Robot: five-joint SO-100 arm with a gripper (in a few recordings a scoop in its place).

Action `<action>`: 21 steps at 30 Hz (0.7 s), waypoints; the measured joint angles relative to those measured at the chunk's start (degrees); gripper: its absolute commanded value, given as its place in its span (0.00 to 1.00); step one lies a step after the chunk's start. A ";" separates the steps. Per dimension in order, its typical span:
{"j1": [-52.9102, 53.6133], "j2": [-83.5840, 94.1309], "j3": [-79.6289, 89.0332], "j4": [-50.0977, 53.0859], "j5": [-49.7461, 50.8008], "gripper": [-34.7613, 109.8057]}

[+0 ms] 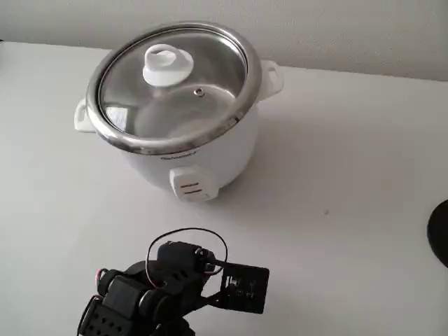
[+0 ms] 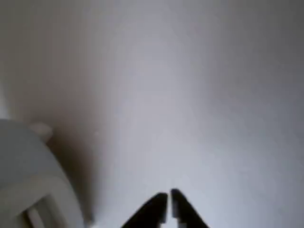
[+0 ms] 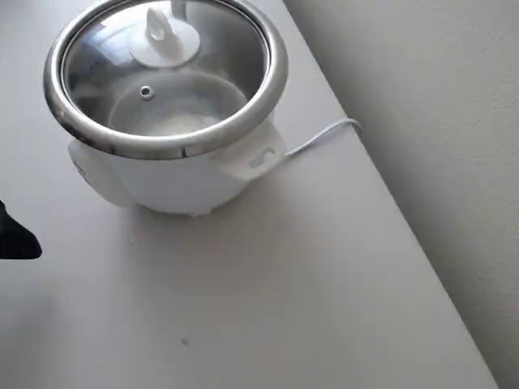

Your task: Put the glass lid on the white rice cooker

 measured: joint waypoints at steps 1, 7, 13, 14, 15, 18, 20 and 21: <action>0.00 0.00 0.00 0.00 0.00 0.24; 0.00 0.00 0.00 0.00 0.00 0.24; 0.00 0.00 0.00 0.00 0.00 0.24; 0.00 0.00 0.00 0.00 0.00 0.24; 0.00 0.00 0.00 0.00 0.00 0.24; 0.00 0.00 0.00 0.00 0.00 0.24; 0.00 0.00 0.00 0.00 0.00 0.24; 0.00 0.00 0.00 0.00 0.00 0.24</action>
